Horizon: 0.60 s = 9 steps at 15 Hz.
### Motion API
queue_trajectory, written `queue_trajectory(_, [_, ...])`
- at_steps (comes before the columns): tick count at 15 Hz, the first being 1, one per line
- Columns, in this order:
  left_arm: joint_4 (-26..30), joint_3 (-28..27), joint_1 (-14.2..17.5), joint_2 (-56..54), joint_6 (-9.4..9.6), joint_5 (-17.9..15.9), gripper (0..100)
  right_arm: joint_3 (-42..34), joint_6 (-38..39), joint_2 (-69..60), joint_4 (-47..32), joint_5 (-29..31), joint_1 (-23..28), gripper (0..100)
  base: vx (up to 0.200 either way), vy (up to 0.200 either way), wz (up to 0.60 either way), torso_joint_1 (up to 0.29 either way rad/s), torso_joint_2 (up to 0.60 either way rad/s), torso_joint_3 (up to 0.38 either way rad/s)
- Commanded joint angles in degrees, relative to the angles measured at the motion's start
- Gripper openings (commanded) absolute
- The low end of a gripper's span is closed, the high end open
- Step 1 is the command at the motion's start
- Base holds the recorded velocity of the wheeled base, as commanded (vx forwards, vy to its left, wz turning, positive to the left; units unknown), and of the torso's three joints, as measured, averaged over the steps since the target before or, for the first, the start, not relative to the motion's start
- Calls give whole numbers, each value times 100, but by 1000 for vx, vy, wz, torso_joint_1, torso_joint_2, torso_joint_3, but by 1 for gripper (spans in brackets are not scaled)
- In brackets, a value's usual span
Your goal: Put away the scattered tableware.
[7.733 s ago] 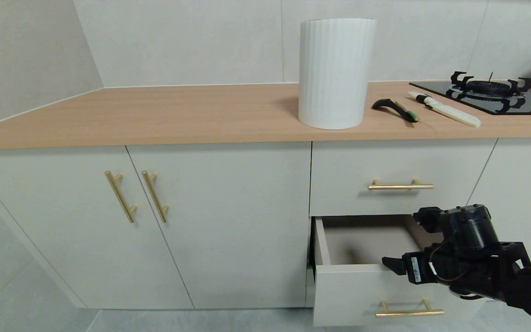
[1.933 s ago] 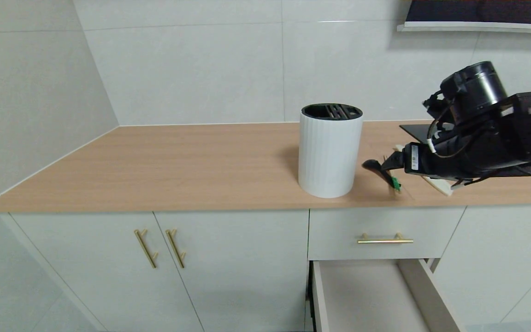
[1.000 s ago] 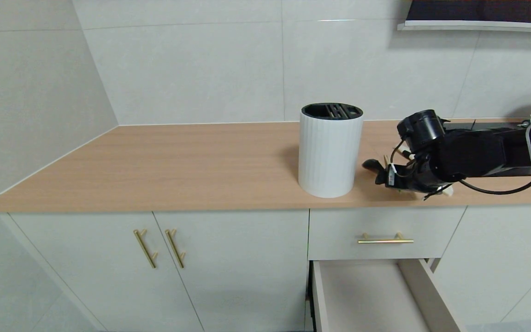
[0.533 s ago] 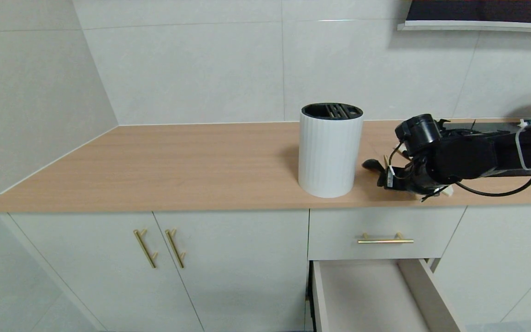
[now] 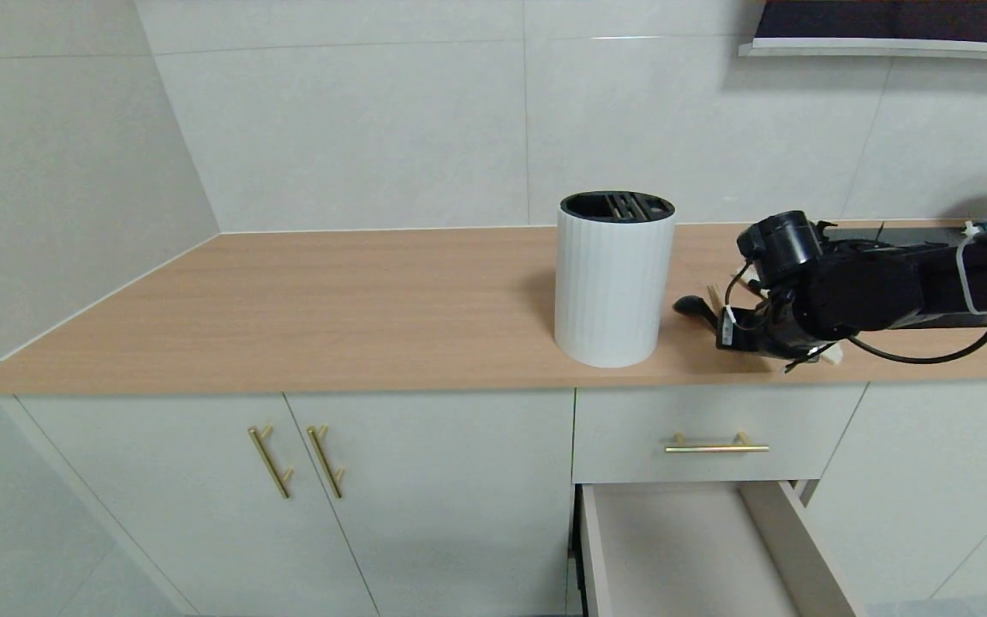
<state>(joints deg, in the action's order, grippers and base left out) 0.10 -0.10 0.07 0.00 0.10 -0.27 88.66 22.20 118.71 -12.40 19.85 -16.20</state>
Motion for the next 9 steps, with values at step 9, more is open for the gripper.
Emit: queue_trajectory(9, [-1, 1, 1, 0, -1, 0, 100, -2134, -67, -3618, -843, -1018, -410, 0, 0, 0, 0, 0, 0, 0])
